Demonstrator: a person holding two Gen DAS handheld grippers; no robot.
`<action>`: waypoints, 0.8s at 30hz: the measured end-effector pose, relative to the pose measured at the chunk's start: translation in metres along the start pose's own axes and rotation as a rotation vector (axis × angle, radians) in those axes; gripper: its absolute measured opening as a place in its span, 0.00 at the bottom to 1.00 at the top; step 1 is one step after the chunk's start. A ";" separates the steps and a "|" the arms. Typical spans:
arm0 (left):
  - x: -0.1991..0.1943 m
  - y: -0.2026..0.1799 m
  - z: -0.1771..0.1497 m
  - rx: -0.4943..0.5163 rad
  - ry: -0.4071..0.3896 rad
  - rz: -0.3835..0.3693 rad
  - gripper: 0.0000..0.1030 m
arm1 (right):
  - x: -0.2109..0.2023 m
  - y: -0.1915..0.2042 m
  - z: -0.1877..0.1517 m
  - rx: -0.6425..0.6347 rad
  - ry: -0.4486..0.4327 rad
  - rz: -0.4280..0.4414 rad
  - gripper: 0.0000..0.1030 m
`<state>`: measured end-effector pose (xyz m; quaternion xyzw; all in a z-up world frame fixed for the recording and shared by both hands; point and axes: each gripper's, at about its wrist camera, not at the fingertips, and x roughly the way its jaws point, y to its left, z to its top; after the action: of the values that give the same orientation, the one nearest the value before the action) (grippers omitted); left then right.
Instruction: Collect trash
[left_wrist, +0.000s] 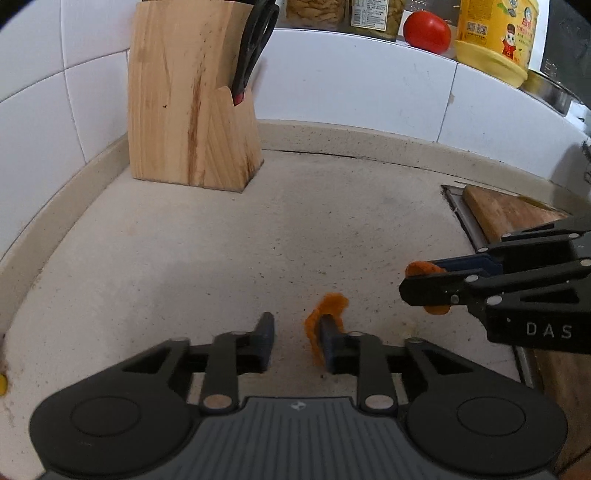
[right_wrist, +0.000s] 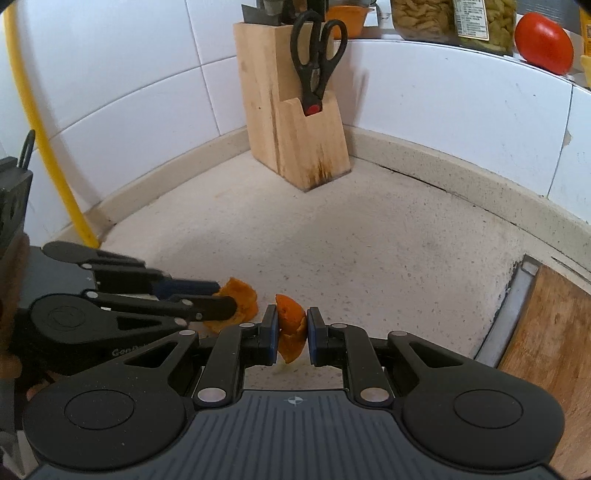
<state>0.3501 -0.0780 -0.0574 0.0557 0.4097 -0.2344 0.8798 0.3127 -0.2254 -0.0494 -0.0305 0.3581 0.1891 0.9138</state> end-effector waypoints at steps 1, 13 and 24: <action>-0.001 0.003 0.001 -0.017 -0.002 -0.025 0.24 | -0.001 -0.001 0.001 0.004 -0.003 0.000 0.20; 0.010 -0.024 0.002 0.111 0.043 0.014 0.10 | -0.007 -0.010 -0.001 0.029 -0.004 -0.022 0.20; -0.008 -0.017 0.005 0.047 0.038 0.029 0.04 | -0.021 -0.010 -0.001 0.046 -0.034 -0.029 0.20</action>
<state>0.3410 -0.0915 -0.0469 0.0868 0.4199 -0.2302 0.8736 0.3016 -0.2416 -0.0370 -0.0113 0.3465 0.1681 0.9228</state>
